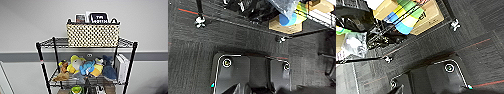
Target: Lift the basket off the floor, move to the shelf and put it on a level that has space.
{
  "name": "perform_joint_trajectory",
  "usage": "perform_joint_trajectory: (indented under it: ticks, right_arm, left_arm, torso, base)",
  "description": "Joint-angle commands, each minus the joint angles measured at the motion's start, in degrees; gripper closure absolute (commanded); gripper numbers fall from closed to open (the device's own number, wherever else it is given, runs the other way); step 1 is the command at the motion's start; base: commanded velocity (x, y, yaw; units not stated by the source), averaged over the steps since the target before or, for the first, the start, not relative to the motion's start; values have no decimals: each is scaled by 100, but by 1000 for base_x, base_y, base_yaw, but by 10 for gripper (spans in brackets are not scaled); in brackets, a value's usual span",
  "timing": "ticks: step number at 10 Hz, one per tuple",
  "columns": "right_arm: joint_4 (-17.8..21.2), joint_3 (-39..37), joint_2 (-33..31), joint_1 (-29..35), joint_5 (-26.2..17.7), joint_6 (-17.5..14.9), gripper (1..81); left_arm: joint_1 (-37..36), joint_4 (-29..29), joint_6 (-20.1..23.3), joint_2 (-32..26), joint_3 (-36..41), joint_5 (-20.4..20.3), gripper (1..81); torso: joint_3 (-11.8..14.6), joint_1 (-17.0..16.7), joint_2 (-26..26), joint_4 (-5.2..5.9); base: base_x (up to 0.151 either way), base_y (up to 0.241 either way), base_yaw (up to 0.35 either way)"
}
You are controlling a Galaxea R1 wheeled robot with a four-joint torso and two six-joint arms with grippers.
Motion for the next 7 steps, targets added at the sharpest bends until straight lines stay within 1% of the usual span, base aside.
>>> perform_joint_trajectory:
  ticks: [1, 3, 5, 7]
  right_arm:
    - [82, -15, 156, -34, 330, -383, 10]
    - [82, -162, 375, -464, 709, -567, 10]
    - [82, -463, 640, -772, 877, -700, 10]
    - [82, -850, 1018, -1080, 1123, -919, 10]
  left_arm:
    - [31, 485, 25, 323, -407, -184, 10]
    - [224, 625, 25, 682, -908, -201, 10]
    - [443, 854, 25, 1107, -1473, -351, 10]
    - [654, 1013, 33, 1528, -2027, -430, 10]
  torso:
    - [0, 0, 0, 0]
    - [2, 0, -2, 0]
    - [7, -2, -2, 0]
    - [9, -4, -5, 0]
  base:
    - [0, 0, 0]
    - [0, 0, 0]
    - [0, 0, 0]
    - [0, 0, 0]
